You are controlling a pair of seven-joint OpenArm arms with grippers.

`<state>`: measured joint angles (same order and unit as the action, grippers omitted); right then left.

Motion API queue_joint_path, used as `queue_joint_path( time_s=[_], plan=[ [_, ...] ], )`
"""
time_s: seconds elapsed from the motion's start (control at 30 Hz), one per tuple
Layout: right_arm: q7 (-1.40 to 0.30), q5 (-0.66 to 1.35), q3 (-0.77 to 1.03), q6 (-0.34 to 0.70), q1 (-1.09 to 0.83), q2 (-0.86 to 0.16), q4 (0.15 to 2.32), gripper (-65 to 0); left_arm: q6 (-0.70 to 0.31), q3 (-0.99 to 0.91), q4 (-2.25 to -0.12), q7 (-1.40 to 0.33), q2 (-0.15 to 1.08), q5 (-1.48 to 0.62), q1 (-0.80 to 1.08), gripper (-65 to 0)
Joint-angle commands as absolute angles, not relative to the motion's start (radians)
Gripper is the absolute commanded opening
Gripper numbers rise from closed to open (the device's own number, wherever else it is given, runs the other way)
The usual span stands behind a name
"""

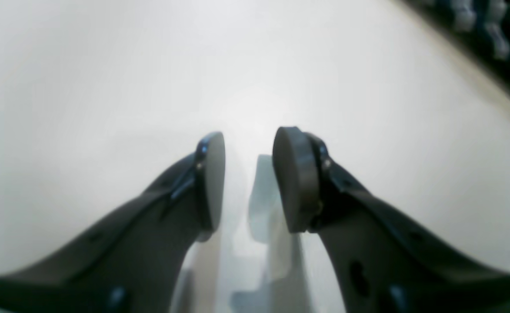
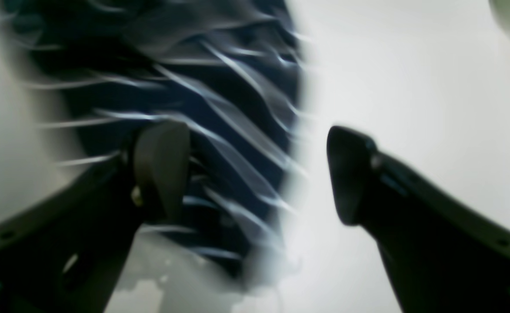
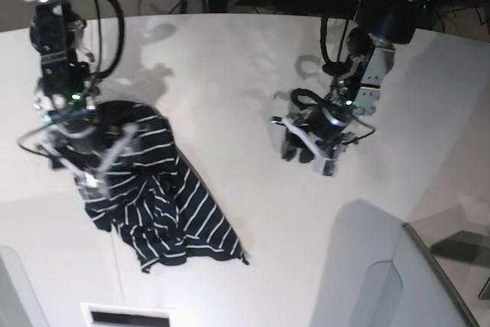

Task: Layout the t-shirt on the table in an organized manner, then fold the t-shirt properly
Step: 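Lift the shirt with the right gripper and drag it sideways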

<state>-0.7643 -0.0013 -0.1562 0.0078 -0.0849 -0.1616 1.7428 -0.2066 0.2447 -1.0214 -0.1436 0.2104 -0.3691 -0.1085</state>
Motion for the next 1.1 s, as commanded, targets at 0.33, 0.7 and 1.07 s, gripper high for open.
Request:
queue_joint_path(
  time_s=[0.33, 0.7, 1.07],
  plan=[
    [-0.733, -0.005, -0.377, -0.004, 0.111, -0.173, 1.561, -18.3, -0.211, 0.031, -1.469, -0.229, 0.223, -0.375, 0.102, -55.5],
    [-0.642, -0.002, -0.397, 0.001, 0.242, -0.136, 1.297, -23.7, -0.209, 0.024, -1.483, -0.229, 0.223, -0.375, 0.148, -65.0],
    [-0.642, -0.005, -0.389, 0.001, 0.417, -0.124, 1.201, -65.0, -0.209, 0.018, -1.483, -0.231, 0.223, -0.375, 0.148, -65.0]
  ],
)
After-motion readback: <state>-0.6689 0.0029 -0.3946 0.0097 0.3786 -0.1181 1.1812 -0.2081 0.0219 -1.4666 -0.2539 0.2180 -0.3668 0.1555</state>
